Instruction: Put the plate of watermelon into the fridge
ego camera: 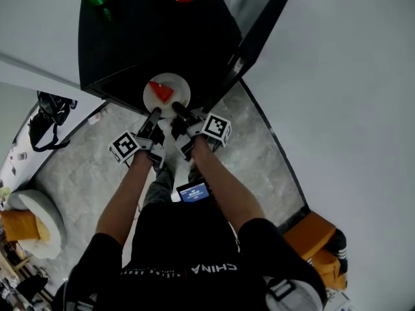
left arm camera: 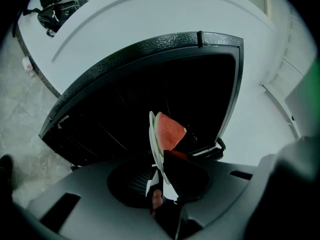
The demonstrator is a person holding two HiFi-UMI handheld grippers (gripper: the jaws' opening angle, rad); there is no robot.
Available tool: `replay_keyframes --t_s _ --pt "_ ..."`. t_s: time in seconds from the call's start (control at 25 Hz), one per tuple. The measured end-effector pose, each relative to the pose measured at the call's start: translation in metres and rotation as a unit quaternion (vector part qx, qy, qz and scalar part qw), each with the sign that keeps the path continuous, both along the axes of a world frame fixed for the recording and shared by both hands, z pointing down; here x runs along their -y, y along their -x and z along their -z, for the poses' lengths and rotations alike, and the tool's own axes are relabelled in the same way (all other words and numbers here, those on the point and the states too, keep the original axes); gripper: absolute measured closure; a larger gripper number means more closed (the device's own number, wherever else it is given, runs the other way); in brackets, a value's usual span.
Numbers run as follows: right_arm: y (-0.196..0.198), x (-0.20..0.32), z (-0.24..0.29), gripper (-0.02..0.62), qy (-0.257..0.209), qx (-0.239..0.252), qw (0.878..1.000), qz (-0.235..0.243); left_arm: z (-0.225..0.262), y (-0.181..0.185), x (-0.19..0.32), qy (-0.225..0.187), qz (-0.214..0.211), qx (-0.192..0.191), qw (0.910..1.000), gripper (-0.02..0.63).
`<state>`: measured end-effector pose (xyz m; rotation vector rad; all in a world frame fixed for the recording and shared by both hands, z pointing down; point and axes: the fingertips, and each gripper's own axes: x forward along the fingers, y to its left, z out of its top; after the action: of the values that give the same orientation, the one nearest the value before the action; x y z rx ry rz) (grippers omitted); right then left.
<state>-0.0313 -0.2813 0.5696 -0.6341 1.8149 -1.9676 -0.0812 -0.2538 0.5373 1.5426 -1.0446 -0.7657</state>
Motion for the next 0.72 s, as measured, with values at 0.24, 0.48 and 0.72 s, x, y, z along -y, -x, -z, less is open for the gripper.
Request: replay_keyframes --t_s 0.24,0.48,0.72 --pt "0.009 0.021 -0.04 0.563 0.006 -0.004 1.0 -0.003 -0.042 0.002 0.019 0.007 -0.001 0.002 1.0 0.548" --pt "0.016 0.045 -0.086 0.563 0.012 -0.027 1.0 0.001 -0.093 0.006 0.046 0.023 0.041 0.003 0.9989 0.549" --pt "0.022 0.063 -0.121 0.563 0.016 -0.048 0.999 0.005 -0.131 0.016 0.063 0.043 0.071 -0.005 0.9965 0.563"
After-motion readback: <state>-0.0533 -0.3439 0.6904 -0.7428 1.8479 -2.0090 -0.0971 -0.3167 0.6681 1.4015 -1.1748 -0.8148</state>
